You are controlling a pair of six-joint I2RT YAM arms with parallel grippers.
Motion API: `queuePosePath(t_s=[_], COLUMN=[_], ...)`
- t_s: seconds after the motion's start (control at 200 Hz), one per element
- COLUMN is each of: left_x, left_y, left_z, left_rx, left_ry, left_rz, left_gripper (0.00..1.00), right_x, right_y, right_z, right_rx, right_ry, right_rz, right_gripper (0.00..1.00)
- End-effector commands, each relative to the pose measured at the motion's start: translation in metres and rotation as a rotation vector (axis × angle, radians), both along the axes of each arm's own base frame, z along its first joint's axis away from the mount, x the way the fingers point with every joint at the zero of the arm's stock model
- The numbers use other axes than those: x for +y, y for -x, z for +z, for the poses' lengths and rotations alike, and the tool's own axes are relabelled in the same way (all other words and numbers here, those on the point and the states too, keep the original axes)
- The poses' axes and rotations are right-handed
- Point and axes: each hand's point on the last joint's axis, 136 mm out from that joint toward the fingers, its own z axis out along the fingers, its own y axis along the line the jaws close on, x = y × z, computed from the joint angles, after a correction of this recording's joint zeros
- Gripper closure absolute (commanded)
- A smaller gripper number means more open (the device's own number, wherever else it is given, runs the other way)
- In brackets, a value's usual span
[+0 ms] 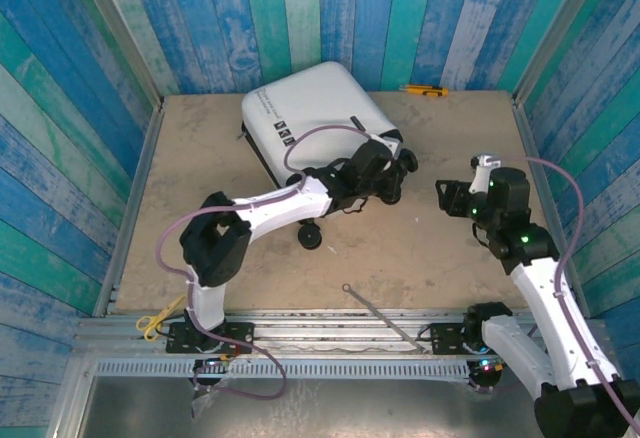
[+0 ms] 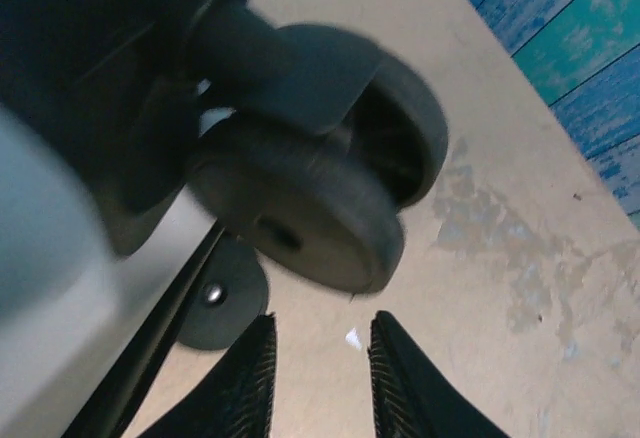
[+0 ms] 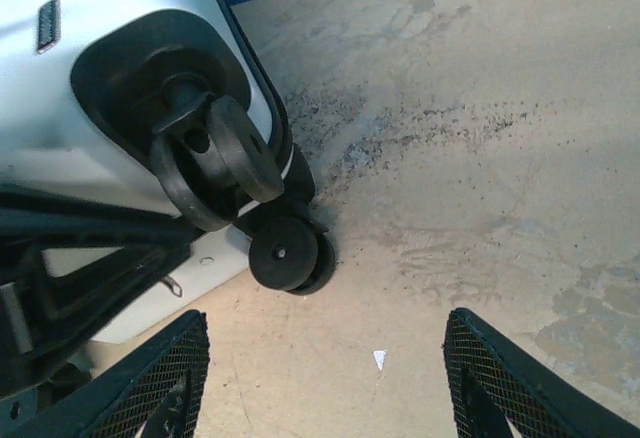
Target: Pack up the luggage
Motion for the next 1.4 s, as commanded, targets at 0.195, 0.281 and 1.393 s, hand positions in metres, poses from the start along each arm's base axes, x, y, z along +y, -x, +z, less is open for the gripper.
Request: queuePosePath(t_s=[0.195,0.281,1.393], left_x=[0.003,0.008,0.213], left_y=[-0.046,-0.064,-0.087], left_z=[-0.060,-0.033,0.191], left_rx=[-0.036,-0.178,-0.574], left_ry=[0.022,0.018,0.052], left_rz=[0.287,0.341,0.557], left_gripper=[0.71,0.71,0.14], right_x=[-0.002,-0.001,0.134], right_y=[0.008,0.009,-0.078], right_z=[-0.012,-0.013,-0.070], right_rx=[0.005,-0.004,-0.038], right_ry=[0.000,-0.003,0.199], right_rz=[0.023,0.029,0.714], right_gripper=[0.35,0.35,0.23])
